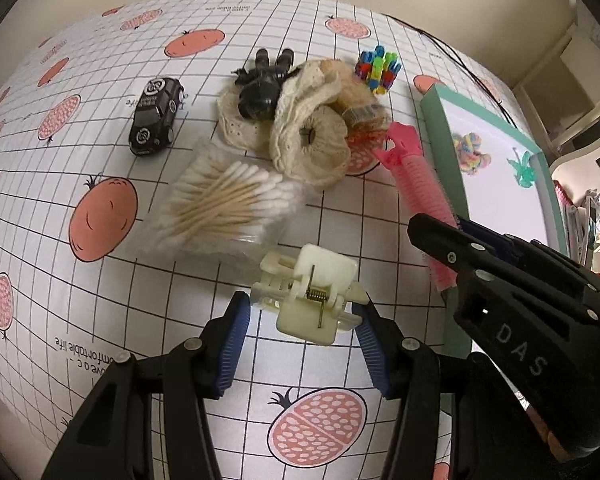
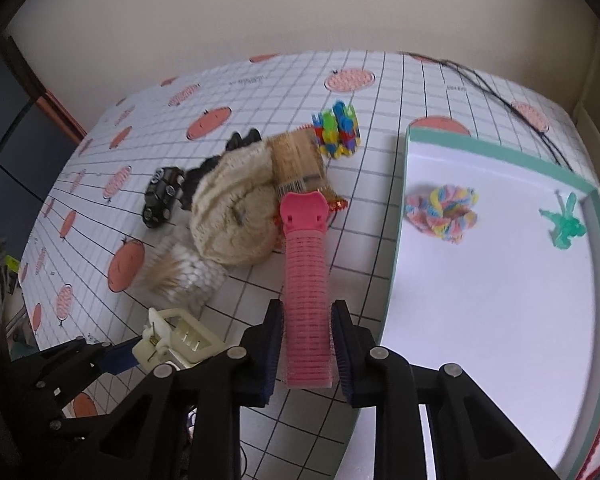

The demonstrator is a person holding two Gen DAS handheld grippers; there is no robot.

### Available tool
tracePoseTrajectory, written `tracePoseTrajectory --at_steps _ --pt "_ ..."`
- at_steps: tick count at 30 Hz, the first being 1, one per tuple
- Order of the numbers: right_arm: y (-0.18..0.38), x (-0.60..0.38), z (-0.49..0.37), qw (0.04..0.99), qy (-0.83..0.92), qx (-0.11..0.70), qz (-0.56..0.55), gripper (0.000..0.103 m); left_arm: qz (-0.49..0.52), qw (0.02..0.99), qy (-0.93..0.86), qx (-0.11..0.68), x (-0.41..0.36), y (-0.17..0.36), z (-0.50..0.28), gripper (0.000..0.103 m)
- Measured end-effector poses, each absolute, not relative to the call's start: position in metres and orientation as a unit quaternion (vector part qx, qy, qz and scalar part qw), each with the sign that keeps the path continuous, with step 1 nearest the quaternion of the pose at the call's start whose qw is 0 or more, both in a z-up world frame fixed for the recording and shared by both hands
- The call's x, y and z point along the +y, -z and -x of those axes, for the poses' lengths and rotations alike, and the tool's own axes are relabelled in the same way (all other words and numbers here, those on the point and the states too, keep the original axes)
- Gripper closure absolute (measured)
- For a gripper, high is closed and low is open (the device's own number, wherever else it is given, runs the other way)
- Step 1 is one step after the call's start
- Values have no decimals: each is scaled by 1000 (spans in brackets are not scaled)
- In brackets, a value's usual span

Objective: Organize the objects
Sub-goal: 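Carry the claw clip and pink roller over the green tray with both tools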

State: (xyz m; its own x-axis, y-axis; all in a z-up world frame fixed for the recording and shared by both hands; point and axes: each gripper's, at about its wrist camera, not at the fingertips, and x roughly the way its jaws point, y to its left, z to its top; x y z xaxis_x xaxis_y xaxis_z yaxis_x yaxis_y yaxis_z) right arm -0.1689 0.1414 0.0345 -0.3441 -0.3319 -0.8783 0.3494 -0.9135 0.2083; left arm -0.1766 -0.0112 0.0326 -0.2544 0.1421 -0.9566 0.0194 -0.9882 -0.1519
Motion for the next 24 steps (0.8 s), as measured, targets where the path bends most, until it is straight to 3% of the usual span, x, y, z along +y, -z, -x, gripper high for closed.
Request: tracePoseTrajectory --at_steps 24 --pt "-66 200 175 188 855 -46 -481 77 524 36 -845 -102 1 -77 161 49"
